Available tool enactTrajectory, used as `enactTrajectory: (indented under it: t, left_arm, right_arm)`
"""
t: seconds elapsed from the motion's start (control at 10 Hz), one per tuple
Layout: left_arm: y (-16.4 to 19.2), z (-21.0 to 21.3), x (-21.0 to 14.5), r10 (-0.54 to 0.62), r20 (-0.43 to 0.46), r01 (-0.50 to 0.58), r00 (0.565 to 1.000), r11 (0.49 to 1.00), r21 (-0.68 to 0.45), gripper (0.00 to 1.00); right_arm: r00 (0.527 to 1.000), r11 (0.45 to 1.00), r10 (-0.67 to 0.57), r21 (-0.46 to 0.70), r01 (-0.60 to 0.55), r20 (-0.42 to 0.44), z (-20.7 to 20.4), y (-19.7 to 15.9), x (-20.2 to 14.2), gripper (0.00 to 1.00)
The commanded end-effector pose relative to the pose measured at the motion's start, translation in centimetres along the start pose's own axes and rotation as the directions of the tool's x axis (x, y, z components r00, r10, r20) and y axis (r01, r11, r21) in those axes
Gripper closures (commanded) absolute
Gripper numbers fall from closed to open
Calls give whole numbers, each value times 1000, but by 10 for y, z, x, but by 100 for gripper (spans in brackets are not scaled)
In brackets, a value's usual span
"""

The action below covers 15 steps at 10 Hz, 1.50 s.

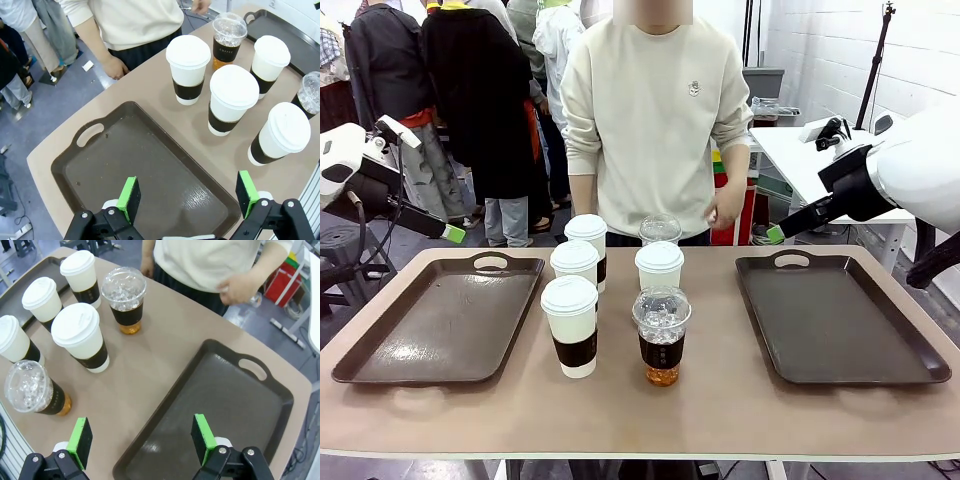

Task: Distribute the coffee onto the tray.
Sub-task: Pick up one iced Americano and place it on the right Handle tray.

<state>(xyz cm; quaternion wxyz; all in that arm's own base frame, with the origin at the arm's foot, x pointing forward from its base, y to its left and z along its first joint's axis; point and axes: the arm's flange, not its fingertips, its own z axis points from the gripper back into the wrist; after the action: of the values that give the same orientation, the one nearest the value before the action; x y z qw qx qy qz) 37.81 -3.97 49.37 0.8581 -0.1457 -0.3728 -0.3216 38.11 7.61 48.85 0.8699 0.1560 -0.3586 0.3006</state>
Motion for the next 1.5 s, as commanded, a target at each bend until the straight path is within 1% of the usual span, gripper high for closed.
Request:
enactTrajectory:
  t: [0.0,1.1,1.2,1.3,1.4]
  left_arm:
    - [1,1,-1,2,0,-2,1000,1000,-6,0]
    - [1,1,-1,2,0,-2,1000,1000,-6,0]
    - [1,1,-1,2,0,-2,1000,1000,-6,0]
    - [1,1,-1,2,0,-2,1000,1000,-6,0]
    - [1,1,-1,2,0,-2,1000,1000,-6,0]
  right_arm:
    - [1000,1000,-4,6,4,1,-1,0,0,0]
    - [1000,1000,0,0,0,0,0,0,0,0]
    - [997,997,71,0,-71,-17,-1,0,2,0]
    - [995,994,101,32,-100,-19,-7,2,0,0]
    - [990,986,142,86,-141,-1,-12,3,-4,0]
